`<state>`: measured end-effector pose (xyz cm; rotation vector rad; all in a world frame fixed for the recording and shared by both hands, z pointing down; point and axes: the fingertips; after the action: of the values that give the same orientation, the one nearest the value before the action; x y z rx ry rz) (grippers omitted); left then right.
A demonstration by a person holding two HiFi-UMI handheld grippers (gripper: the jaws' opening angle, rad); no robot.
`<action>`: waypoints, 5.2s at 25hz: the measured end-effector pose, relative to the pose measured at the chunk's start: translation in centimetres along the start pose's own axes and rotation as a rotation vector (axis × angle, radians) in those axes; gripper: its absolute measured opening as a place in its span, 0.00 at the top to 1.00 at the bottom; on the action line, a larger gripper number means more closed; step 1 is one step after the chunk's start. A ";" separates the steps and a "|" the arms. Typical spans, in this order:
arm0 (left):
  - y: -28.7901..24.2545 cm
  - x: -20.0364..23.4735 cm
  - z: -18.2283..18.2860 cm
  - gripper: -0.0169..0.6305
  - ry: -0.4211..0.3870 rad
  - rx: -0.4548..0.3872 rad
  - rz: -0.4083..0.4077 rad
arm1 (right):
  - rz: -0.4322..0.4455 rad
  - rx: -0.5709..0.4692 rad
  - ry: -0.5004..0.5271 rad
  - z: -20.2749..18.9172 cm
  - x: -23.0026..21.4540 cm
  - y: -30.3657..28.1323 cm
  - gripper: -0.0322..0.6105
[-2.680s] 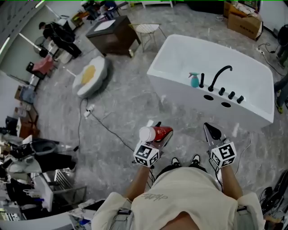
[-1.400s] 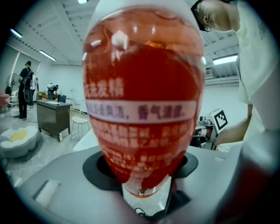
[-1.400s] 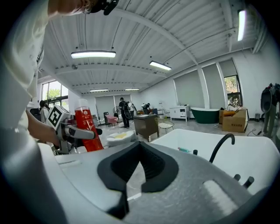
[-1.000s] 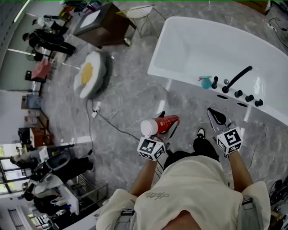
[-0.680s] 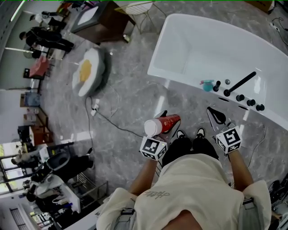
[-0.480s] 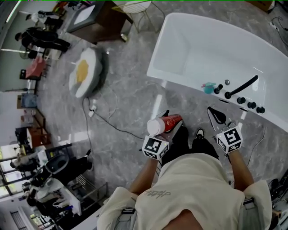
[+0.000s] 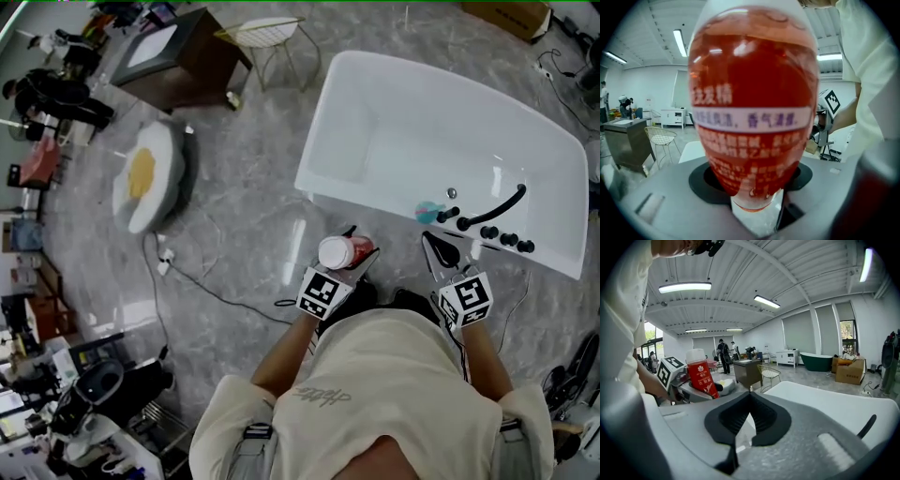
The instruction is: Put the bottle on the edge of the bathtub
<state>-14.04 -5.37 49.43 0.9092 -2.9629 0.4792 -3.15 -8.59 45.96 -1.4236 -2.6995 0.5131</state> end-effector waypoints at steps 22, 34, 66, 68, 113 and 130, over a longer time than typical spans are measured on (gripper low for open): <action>-15.9 4.4 -10.1 0.51 -0.152 0.149 -0.140 | -0.110 0.093 -0.104 -5.9 -6.1 -2.5 0.95; -22.7 7.0 -19.1 0.51 -0.153 0.226 -0.093 | -0.002 0.152 -0.104 -8.6 -7.8 -4.6 0.95; -23.4 7.5 -22.5 0.48 -0.181 0.223 -0.081 | 0.028 0.221 -0.055 -9.7 -6.4 -5.0 0.95; -23.0 7.6 -22.4 0.45 -0.163 0.221 -0.072 | 0.024 0.218 -0.052 -9.6 -6.1 -5.0 0.95; 0.4 10.5 4.4 0.95 0.004 -0.058 0.189 | -0.143 -0.171 0.200 9.2 -1.7 -3.8 0.95; 2.4 12.2 15.1 0.95 -0.028 -0.182 0.341 | -0.066 -0.307 0.207 15.8 -4.5 -1.2 0.95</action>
<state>-24.25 -14.53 35.47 0.3995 -3.1311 0.1929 -4.53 -17.08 31.94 -1.3535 -2.7279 -0.0554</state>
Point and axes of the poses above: the fingertips, and each gripper's own axes: y backward along the fingers, x to its left, z out of its top, and after that the axes turned 3 degrees about -x, right-handed
